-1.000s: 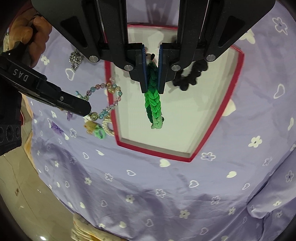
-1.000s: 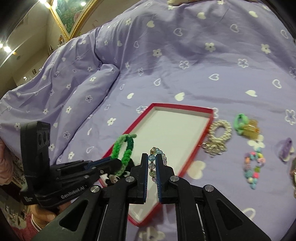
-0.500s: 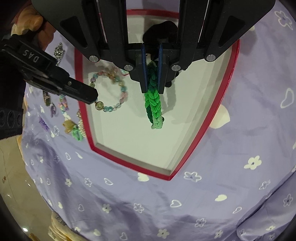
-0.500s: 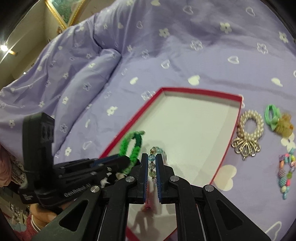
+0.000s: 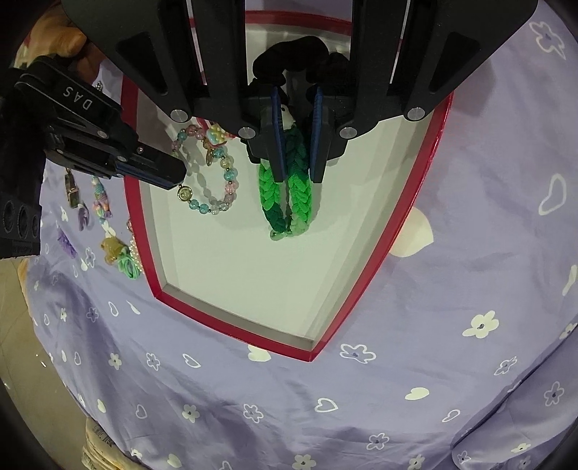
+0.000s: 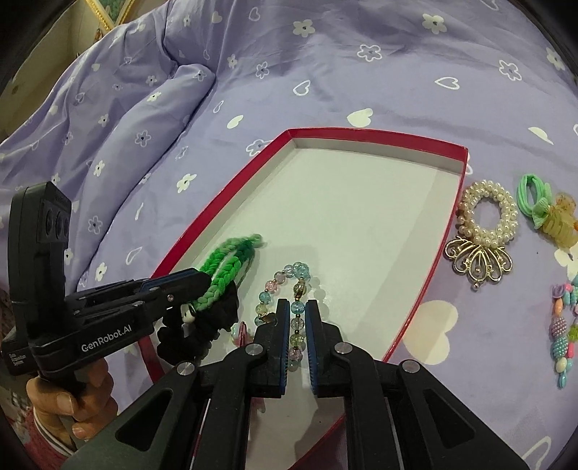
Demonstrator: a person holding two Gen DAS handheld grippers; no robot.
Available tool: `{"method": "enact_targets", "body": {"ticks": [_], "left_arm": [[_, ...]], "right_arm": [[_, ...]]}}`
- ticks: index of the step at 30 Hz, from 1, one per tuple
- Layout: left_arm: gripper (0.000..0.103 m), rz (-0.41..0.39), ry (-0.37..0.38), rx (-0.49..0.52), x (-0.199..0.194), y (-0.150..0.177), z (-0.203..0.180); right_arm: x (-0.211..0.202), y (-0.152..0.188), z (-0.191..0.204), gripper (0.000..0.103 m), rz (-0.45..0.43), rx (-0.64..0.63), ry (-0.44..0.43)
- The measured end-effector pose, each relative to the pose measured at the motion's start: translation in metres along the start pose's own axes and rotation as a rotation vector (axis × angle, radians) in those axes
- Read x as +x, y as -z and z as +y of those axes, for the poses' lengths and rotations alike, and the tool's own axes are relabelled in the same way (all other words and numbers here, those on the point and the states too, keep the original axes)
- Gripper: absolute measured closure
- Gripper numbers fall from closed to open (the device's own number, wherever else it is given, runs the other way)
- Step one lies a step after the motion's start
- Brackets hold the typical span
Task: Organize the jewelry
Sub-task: 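Lower the green bracelet into the tray and open the left tool while the right tool releases the beaded bracelet, then grasp the purple hair tie with the left tool while the right tool grasps the gold watch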
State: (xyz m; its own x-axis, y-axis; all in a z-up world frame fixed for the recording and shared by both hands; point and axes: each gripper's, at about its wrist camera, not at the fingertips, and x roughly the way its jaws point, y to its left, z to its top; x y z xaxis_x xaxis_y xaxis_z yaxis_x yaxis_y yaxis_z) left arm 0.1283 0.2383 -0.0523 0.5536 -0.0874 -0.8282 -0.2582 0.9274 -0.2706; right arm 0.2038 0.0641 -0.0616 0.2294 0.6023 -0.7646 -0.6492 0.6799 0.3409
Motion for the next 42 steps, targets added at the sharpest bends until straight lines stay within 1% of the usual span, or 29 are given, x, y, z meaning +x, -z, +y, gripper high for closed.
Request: {"method": "enact_targets", "body": {"ticks": [2,6,8,9,10,11,12,14,19,21,23,29,42], "left_arm": [[0.086,-0.001,-0.009,0.001,-0.001,0.0,0.0],[0.071,-0.006,-0.036,0.005,-0.003,0.0,-0.001],[0.069,-0.008,-0.043,0.007,-0.005,0.001,-0.001],[0.066,-0.009,-0.049,0.007,-0.006,0.001,-0.002],[0.065,-0.011,-0.054,0.008,-0.007,0.001,-0.002],[0.065,-0.014,-0.058,0.01,-0.009,0.002,-0.002],[0.065,-0.016,-0.06,0.012,-0.01,0.002,-0.003],[0.064,-0.021,-0.06,0.012,-0.014,0.003,-0.004],[0.057,-0.051,-0.06,0.015,-0.028,0.004,-0.011],[0.051,-0.064,-0.053,0.017,-0.034,0.004,-0.016],[0.048,-0.078,-0.046,0.023,-0.039,0.004,-0.023],[0.047,-0.089,-0.009,0.055,-0.045,0.006,-0.053],[0.047,-0.04,0.077,0.186,-0.024,0.014,-0.14]], "right_arm": [[0.0,0.0,0.0,0.091,0.001,-0.004,0.006],[0.0,-0.002,0.0,0.089,0.003,0.0,0.001],[-0.001,-0.002,0.0,0.086,-0.001,0.002,0.0],[-0.002,-0.002,0.0,0.083,-0.003,0.003,-0.003],[-0.003,-0.003,0.001,0.08,-0.006,0.003,-0.004],[-0.004,-0.003,0.001,0.074,-0.01,0.005,-0.005],[-0.007,-0.002,0.001,0.072,-0.015,0.004,-0.006],[-0.011,-0.002,0.001,0.072,-0.022,0.006,-0.01],[-0.033,0.002,-0.001,0.072,-0.057,0.011,-0.023],[-0.046,0.007,-0.006,0.066,-0.077,0.019,-0.025],[-0.057,0.012,-0.013,0.063,-0.095,0.03,-0.017],[-0.095,0.032,-0.047,0.063,-0.139,0.103,0.024],[-0.164,0.073,-0.129,0.063,-0.218,0.253,0.164]]}}
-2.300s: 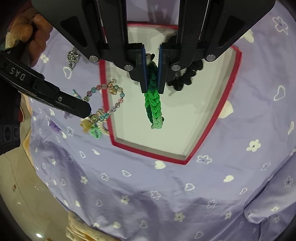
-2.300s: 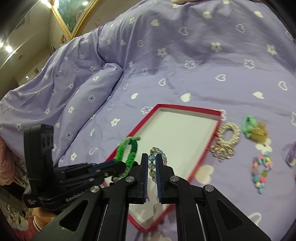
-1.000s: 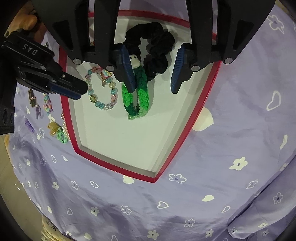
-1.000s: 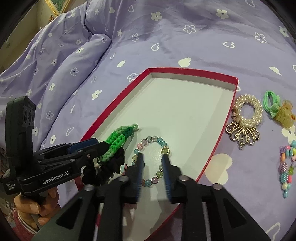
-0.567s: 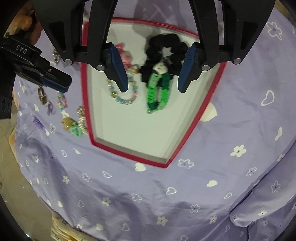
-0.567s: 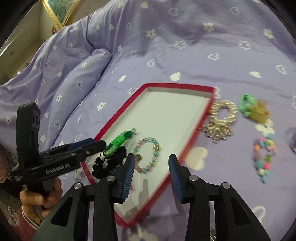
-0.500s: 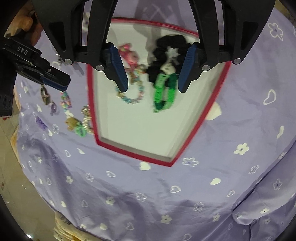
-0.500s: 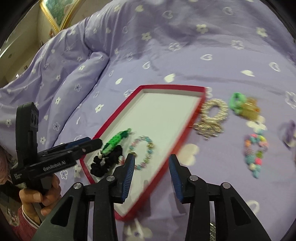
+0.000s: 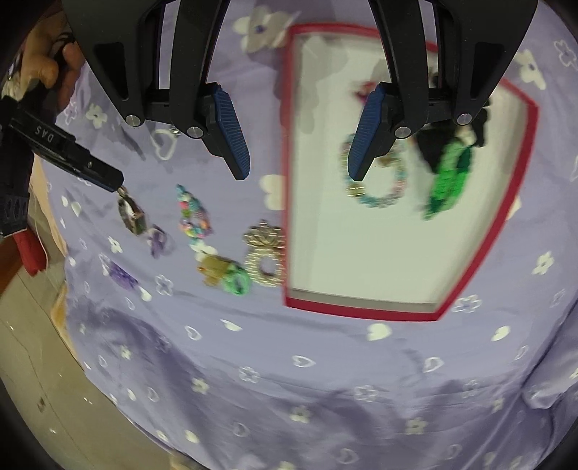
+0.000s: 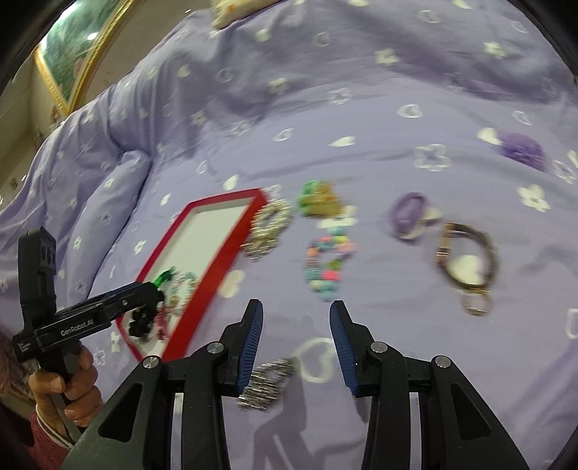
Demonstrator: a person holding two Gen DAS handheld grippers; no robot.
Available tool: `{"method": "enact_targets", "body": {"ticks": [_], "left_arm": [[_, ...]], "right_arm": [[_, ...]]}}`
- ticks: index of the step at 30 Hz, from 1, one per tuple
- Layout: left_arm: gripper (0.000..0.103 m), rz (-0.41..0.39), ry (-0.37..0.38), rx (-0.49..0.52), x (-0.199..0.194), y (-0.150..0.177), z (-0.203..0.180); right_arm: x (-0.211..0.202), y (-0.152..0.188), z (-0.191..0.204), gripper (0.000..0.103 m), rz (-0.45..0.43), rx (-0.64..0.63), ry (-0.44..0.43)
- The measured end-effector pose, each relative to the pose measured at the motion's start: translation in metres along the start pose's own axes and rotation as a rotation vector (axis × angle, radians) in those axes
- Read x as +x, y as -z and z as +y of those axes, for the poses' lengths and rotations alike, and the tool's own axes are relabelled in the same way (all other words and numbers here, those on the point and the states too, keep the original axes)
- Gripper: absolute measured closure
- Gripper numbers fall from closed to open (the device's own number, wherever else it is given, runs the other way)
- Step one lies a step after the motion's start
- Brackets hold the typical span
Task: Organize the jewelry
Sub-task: 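Grasp the purple hair tie with the left tool while the right tool grasps the gold watch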
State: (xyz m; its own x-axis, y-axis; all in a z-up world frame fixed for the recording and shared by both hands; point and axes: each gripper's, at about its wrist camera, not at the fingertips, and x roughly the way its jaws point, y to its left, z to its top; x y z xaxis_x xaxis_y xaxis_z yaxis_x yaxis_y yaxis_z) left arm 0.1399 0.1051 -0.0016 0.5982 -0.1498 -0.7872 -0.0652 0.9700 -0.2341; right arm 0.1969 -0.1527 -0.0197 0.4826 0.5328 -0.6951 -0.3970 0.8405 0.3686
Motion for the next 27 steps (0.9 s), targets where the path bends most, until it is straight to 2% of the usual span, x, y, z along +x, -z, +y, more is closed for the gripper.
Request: {"method": "enact_targets", "body": {"ticks": [5,10,18,22,23,24,25,27], "left_arm": [[0.047,0.018,0.028,0.048,0.015,-0.006,-0.03],[0.047,0.034,0.047,0.096,0.031,-0.017,-0.057],[0.047,0.064,0.072,0.153,0.06,-0.037,-0.089],[0.047,0.082,0.091,0.175,0.077,-0.046,-0.105],[0.047,0.086,0.095,0.183,0.082,-0.049,-0.11],[0.047,0.09,0.099,0.192,0.087,-0.052,-0.116],[0.047,0.095,0.105,0.203,0.093,-0.054,-0.123],[0.047,0.103,0.114,0.221,0.103,-0.057,-0.134]], "right_arm": [[-0.013,-0.003,-0.036,0.061,-0.022,0.044,0.053],[-0.01,-0.01,-0.055,0.061,-0.032,0.056,0.081],[0.019,-0.029,-0.075,0.061,-0.02,0.048,0.118],[0.035,-0.037,-0.086,0.065,-0.001,0.046,0.138],[0.04,-0.039,-0.089,0.071,0.008,0.041,0.149],[0.041,-0.039,-0.092,0.089,0.014,0.043,0.153],[0.041,-0.039,-0.095,0.094,0.013,0.05,0.145],[0.036,-0.038,-0.096,0.094,-0.002,0.052,0.147]]}}
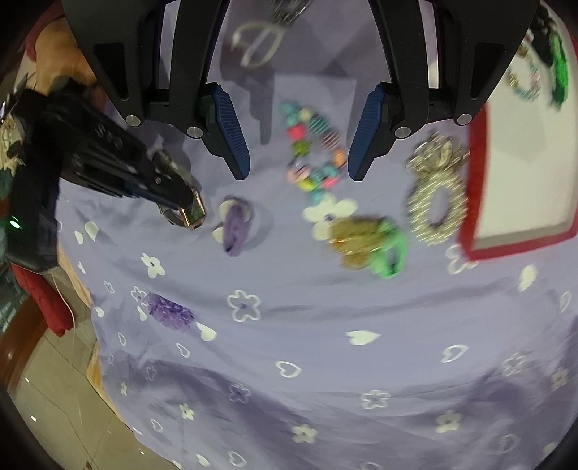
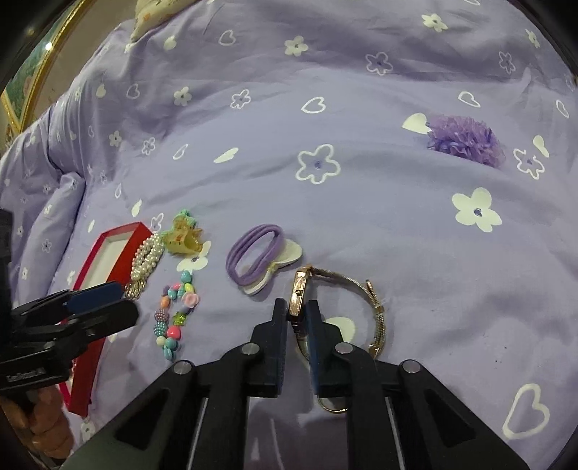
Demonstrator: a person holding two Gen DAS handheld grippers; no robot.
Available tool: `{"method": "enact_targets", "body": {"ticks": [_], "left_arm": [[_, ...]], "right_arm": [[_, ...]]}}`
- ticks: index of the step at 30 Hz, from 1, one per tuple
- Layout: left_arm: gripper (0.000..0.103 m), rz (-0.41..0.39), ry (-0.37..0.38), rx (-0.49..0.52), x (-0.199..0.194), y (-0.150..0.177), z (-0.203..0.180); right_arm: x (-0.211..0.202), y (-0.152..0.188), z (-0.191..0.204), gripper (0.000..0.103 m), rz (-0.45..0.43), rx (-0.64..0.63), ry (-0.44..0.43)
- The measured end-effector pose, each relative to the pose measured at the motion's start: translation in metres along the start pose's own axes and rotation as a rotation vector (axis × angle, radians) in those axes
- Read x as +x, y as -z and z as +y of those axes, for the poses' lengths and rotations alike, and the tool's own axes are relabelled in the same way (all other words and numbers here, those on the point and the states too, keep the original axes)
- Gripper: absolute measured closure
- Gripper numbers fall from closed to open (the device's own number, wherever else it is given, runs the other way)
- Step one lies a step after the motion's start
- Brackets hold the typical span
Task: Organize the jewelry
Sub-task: 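Grasp the purple hair tie with the left tool while the right tool grasps the gold watch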
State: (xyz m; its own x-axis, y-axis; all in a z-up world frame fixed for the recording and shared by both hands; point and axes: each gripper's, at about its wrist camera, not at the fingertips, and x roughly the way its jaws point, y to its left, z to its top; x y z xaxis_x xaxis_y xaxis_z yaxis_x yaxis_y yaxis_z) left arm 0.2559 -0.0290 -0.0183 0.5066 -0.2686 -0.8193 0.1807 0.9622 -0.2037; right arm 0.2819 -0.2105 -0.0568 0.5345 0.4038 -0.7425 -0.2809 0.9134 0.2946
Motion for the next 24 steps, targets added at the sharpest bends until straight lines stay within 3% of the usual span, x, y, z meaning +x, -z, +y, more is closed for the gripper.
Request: {"method": "enact_targets", "body": {"ticks": [8,10,12,14,19,24], "left_arm": [[0.047,0.026,0.06,0.017,0.041,-0.027,-0.025],[0.054,0.024,0.078,0.018,0.046,-0.031,-0.028],[0.081,0.03,0.091,0.024,0.051,-0.035,-0.032],[0.096,0.045,0.114,0.026,0.056,-0.035,-0.034],[0.098,0.021,0.131,0.041,0.044,-0.028,-0.035],[0.098,-0.011,0.142,-0.006,0.019,-0.017,-0.017]], "right_arm": [[-0.03,0.007,-0.017,0.095,-0.048,0.039,-0.032],[-0.035,0.007,-0.021,0.095,-0.056,0.049,-0.034],[-0.04,0.009,-0.026,0.095,-0.064,0.063,-0.035],[-0.042,0.01,-0.028,0.095,-0.067,0.074,-0.037],[-0.047,0.013,-0.029,0.095,-0.072,0.089,-0.046],[-0.048,0.012,-0.016,0.095,-0.073,0.072,-0.065]]}}
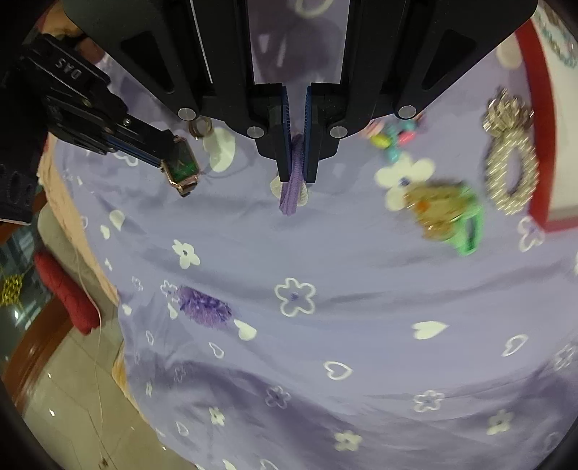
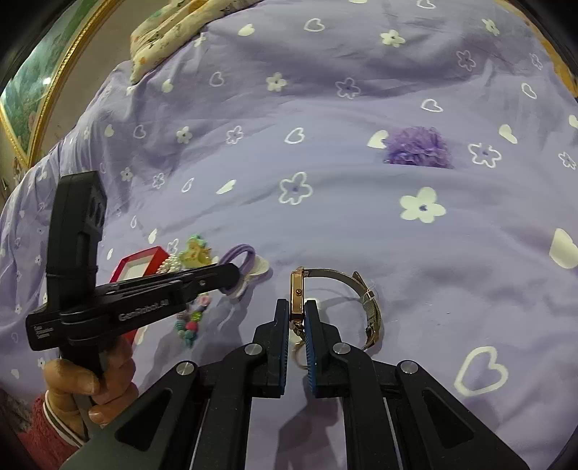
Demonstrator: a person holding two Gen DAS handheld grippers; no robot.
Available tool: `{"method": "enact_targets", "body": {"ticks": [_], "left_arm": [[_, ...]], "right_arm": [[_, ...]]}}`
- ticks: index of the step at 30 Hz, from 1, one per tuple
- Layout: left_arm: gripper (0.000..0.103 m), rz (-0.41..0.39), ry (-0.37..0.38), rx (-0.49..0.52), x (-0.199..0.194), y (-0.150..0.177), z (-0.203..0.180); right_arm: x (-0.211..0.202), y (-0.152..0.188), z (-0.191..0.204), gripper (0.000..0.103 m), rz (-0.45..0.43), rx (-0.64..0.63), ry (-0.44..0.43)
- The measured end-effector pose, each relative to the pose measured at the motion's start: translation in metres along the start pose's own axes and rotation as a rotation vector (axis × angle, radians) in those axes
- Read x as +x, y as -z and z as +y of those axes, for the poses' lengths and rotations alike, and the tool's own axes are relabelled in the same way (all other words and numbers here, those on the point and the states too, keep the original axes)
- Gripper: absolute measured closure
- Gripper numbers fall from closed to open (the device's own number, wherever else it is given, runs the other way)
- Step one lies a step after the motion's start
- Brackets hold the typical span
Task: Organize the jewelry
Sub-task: 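Grasp the purple hair tie with the left tool while the right tool grasps the gold watch, then carry the hair tie into the tray and open the left tool while the right tool releases the watch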
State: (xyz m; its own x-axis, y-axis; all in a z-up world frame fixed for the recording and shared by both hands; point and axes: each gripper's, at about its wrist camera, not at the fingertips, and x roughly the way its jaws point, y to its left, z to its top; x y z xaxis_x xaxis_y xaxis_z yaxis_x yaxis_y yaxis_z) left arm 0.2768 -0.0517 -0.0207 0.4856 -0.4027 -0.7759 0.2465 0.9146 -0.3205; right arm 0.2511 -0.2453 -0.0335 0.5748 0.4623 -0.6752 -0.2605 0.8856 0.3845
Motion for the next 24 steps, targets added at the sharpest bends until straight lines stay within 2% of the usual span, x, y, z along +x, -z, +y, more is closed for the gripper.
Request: {"method": "enact_targets", "body": {"ticks": [14,24], "left_arm": [[0.098,-0.096,-0.053,-0.106,-0.084,0.05,0.053],[0.098,-0.143,-0.096,-0.207,-0.127,0.08,0.099]], "right_arm": [[0.01,0.01,0.077,0.095,0.035,-0.114,-0.104],[0.026,0.021,0.138,0.095,0.073,-0.205,-0.178]]}}
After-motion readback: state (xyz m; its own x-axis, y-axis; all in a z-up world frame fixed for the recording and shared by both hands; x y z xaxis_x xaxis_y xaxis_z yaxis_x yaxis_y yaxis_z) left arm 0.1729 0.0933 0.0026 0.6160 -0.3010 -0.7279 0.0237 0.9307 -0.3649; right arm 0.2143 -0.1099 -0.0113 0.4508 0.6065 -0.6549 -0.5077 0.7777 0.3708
